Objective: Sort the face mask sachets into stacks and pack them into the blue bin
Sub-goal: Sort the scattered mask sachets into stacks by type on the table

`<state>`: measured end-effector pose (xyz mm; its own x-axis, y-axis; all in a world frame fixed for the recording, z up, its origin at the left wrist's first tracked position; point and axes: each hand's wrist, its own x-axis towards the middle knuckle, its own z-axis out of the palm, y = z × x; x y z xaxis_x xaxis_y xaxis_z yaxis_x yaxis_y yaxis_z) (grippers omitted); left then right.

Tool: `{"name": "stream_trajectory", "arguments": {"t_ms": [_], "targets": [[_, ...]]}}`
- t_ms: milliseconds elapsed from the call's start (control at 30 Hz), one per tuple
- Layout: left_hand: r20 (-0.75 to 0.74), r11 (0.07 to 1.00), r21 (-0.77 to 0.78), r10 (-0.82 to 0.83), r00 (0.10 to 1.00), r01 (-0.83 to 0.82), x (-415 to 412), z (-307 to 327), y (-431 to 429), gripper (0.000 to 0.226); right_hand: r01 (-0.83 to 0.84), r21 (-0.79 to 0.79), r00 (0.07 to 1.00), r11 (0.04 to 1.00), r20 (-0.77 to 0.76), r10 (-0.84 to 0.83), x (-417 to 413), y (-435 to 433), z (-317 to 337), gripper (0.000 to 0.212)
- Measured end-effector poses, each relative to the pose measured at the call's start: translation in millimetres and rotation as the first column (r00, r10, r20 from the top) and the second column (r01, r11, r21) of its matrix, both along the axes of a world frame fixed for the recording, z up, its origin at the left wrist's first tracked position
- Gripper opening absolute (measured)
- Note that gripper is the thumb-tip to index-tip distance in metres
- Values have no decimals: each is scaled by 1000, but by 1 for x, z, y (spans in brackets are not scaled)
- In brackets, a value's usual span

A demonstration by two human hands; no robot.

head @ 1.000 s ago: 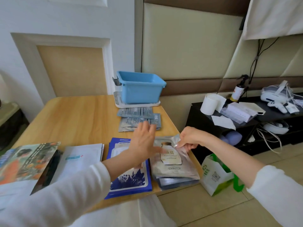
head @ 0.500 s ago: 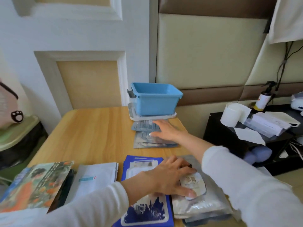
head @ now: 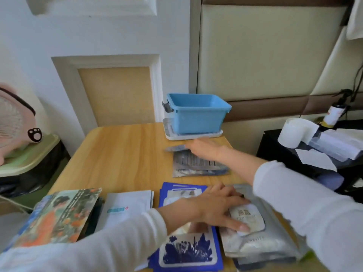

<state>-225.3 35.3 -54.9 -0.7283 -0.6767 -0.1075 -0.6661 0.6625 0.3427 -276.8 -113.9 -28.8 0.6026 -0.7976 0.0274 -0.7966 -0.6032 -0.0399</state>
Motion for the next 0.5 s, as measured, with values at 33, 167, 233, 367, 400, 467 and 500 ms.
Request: {"name": "stream_trajectory", "arguments": {"t_ms": [33,167,233,367,400,467,500], "targets": [[-13,1000,31,-3,1000,3,0,4,-1,65,-37,-12,998,999,46,37,-4,7,12,21],[-334,938,316,254,908,-146,10,18,-5,37,-19,113,858,993,512,-42,-38,43,59,25],[-503,829,511,504,702,-229,20,17,-9,26,-33,289,658,957,727,-197,-64,57,70,15],[-569,616,772,780,259,-158,37,20,-10,35,-206,518,319,830,838,-443,-111,91,69,17],[-562,588,798,805,187,-133,37,22,-9,39,-237,540,275,807,834,-478,-121,98,67,17],[-538,547,832,837,103,-94,35,26,-6,46,-286,569,211,771,822,-528,-137,112,64,20],[-532,540,838,841,100,-79,33,28,-5,47,-304,581,194,755,813,-549,-144,117,61,22]]}}
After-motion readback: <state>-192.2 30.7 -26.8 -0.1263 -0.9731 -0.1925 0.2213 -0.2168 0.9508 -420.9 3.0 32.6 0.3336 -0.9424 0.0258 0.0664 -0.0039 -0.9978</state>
